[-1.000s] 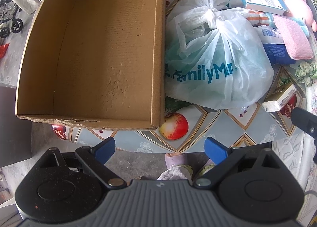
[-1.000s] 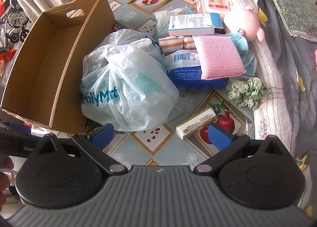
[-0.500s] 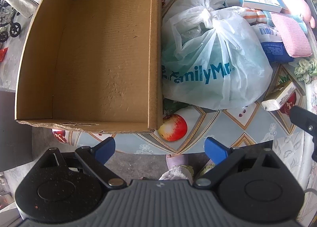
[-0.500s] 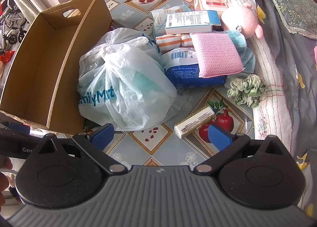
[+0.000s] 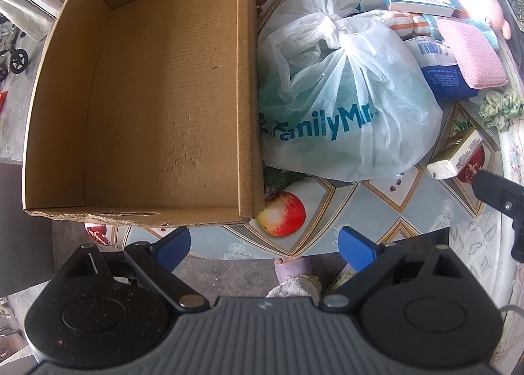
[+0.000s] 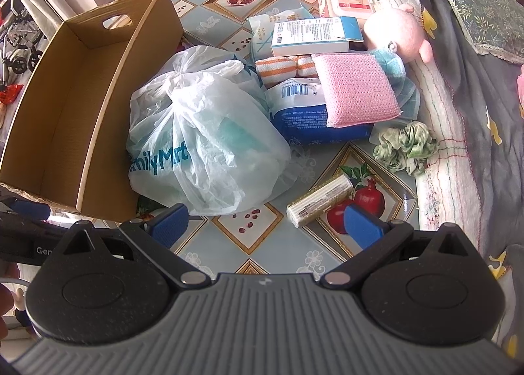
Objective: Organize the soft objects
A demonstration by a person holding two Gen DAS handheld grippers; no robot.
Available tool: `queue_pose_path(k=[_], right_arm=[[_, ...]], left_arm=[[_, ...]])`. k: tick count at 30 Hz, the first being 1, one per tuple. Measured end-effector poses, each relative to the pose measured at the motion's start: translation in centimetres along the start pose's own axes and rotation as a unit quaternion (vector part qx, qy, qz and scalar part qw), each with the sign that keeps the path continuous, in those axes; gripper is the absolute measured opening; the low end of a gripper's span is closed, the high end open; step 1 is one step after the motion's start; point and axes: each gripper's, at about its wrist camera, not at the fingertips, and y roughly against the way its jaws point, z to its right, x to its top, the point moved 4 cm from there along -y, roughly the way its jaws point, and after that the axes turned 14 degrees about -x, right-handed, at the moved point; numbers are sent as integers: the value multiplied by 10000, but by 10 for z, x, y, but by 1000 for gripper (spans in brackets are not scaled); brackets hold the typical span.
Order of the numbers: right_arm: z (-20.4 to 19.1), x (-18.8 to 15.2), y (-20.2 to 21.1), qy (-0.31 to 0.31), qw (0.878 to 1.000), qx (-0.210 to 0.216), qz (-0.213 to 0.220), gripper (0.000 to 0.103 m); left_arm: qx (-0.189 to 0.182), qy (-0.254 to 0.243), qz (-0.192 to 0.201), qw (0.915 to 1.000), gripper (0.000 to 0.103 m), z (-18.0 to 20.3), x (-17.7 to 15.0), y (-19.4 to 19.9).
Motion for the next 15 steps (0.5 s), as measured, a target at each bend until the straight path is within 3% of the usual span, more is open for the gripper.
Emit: queue_pose_path(k=[15], right_arm=[[0,-3,0,-42,10000,-39,-14,102]], left_arm=[[-11,-70,-28,10000,98,1,1,-2]])
